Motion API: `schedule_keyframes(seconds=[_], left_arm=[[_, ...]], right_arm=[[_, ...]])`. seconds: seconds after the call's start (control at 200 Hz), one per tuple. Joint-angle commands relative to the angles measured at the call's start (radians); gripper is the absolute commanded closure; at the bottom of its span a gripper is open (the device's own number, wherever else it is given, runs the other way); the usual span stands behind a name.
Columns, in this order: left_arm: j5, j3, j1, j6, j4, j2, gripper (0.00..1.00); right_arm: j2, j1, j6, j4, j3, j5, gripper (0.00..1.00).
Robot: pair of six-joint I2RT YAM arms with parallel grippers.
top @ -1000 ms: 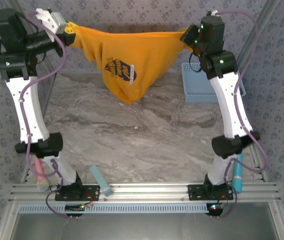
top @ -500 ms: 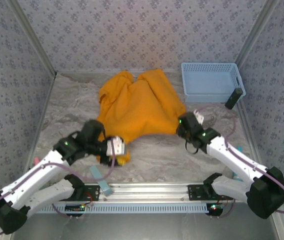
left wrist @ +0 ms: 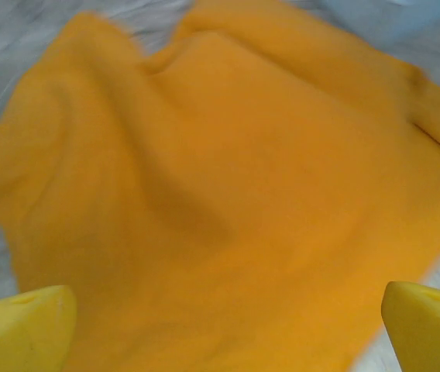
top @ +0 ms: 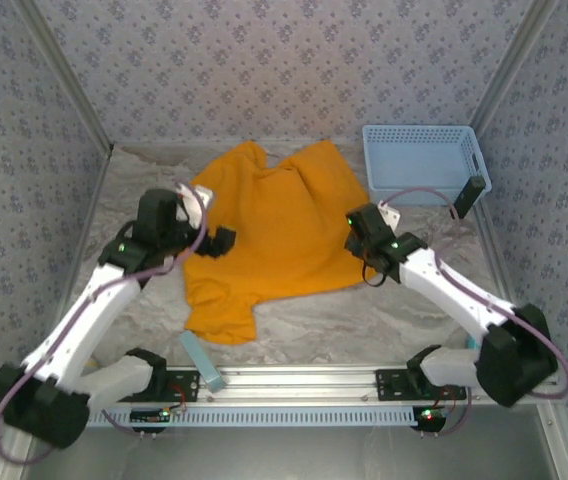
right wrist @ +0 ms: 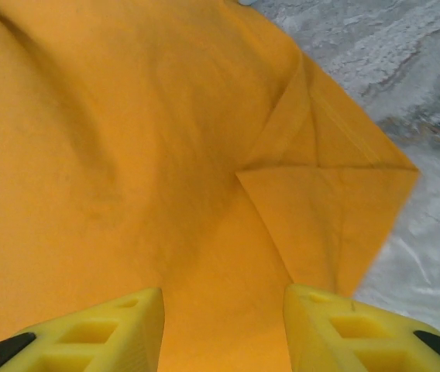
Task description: Fold the inside-out t-shirt
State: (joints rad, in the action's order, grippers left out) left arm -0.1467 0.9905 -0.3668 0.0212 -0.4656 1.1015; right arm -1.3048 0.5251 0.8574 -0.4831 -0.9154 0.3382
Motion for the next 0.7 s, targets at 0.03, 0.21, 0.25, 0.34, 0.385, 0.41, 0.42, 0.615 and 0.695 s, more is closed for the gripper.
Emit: schedule_keyframes(seconds=[0.03, 0.21, 0.25, 0.34, 0.385, 0.41, 0.42, 0.615, 0.695], left_arm=[[0.129, 0.100, 0.059, 0.234, 0.002, 0.253, 0.00], [0.167, 0.214, 0.163, 0.339, 0.047, 0.558, 0.14], [0.169, 0.248, 0.180, 0.353, 0.041, 0.622, 0.17], [0.226, 0.321, 0.204, 0.375, 0.013, 0.733, 0.26], [0.235, 0.348, 0.216, 0.400, -0.005, 0.771, 0.28], [0.234, 0.357, 0.224, 0.417, -0.008, 0.786, 0.28], [0.233, 0.360, 0.225, 0.421, -0.007, 0.791, 0.28], [0.269, 0.391, 0.284, 0.488, 0.003, 0.874, 0.44], [0.266, 0.413, 0.314, 0.460, 0.000, 0.889, 0.51]], right_arm=[[-0.149, -0.118, -0.036, 0.067, -0.031, -0.114, 0.59], [-0.276, -0.188, -0.094, 0.144, -0.021, -0.170, 0.65], [-0.308, -0.188, -0.104, 0.130, -0.034, -0.150, 0.66], [-0.377, -0.187, -0.097, 0.071, -0.065, -0.078, 0.66], [-0.398, -0.187, -0.097, 0.058, -0.070, -0.055, 0.66], [-0.406, -0.188, -0.095, 0.053, -0.070, -0.044, 0.67], [-0.411, -0.189, -0.096, 0.052, -0.070, -0.042, 0.68], [-0.396, -0.204, 0.007, -0.078, -0.049, 0.017, 0.93], [-0.335, -0.208, 0.066, -0.140, -0.011, 0.034, 1.00]])
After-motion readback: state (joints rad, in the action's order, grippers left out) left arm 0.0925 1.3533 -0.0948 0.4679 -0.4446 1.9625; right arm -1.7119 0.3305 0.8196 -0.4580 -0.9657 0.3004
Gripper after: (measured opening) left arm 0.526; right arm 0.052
